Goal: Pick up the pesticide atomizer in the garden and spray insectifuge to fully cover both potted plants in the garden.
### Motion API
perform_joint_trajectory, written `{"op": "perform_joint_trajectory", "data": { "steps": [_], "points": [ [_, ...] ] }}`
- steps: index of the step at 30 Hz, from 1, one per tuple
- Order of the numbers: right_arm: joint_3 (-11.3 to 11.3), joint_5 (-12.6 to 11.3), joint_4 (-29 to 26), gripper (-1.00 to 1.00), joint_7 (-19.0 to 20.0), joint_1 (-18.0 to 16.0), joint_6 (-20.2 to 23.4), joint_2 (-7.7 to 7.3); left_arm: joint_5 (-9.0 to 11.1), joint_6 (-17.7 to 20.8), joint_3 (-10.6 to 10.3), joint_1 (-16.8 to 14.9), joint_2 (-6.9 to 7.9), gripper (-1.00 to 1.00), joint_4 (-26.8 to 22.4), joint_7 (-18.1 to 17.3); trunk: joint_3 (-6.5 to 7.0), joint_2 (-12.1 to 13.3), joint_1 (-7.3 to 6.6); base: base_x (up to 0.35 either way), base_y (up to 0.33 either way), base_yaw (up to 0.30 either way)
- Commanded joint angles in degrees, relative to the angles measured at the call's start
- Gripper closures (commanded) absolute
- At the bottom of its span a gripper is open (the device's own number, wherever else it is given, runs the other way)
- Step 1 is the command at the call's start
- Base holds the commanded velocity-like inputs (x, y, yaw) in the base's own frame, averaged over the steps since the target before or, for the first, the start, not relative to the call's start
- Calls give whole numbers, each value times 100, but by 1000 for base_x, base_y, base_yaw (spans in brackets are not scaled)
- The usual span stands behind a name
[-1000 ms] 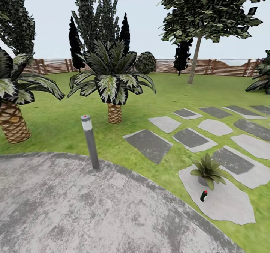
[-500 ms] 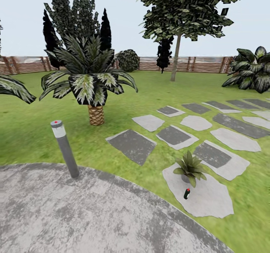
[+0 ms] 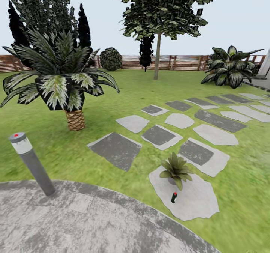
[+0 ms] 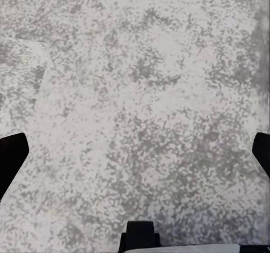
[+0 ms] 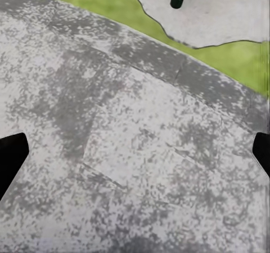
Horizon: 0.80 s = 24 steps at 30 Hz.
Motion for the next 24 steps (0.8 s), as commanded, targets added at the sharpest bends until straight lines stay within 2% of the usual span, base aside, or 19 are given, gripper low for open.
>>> {"op": "perform_joint_trajectory", "data": {
  "steps": [1,16,24],
  "points": [
    [-4,0,6,-100,-2,-5,-18,1,-1,-18,2,-2,1,-100,2,-5,-7,-2,3,294,-129,-289],
    [-12,0,7,-100,-2,-5,-18,1,0,-18,-2,-2,1,-100,2,-5,-21,-2,3,235,-195,-289],
    [-12,0,8,-100,-2,-5,-18,1,5,-18,4,-2,4,-100,1,0,-22,-2,3,131,-149,-290]
  ]
}}
